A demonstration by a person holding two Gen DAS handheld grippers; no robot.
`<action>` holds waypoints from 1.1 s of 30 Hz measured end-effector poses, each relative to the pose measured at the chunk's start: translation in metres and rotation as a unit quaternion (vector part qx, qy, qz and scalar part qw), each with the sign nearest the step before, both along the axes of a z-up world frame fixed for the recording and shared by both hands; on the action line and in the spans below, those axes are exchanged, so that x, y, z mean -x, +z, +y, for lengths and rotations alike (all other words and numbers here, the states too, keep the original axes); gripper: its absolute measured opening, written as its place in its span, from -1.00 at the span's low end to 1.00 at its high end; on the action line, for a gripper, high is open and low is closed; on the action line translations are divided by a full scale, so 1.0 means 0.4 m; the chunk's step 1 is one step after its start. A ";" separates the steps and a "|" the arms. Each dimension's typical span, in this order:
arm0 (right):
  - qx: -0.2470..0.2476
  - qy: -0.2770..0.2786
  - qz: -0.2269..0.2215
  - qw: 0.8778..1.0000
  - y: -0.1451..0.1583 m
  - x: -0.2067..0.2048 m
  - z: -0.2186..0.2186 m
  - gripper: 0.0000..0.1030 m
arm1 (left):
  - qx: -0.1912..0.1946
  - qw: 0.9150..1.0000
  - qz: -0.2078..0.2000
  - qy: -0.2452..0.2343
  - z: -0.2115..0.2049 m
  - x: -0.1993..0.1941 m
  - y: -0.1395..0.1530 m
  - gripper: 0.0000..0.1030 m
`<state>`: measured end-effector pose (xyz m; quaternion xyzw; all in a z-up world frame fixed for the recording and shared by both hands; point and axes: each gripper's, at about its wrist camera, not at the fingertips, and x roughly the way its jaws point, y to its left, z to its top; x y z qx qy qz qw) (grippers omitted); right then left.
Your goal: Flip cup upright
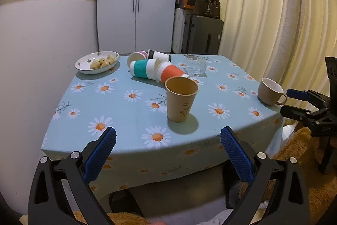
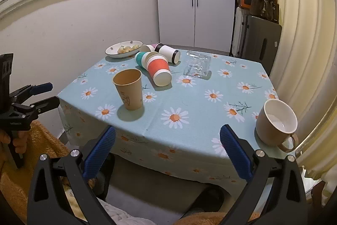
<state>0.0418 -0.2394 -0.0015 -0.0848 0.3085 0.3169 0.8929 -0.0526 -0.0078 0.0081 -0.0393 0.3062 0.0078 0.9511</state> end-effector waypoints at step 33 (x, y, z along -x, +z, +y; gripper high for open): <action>0.013 -0.016 0.003 1.000 -0.008 -0.009 0.005 0.90 | -0.007 1.000 0.004 0.010 -0.003 0.006 -0.005 0.88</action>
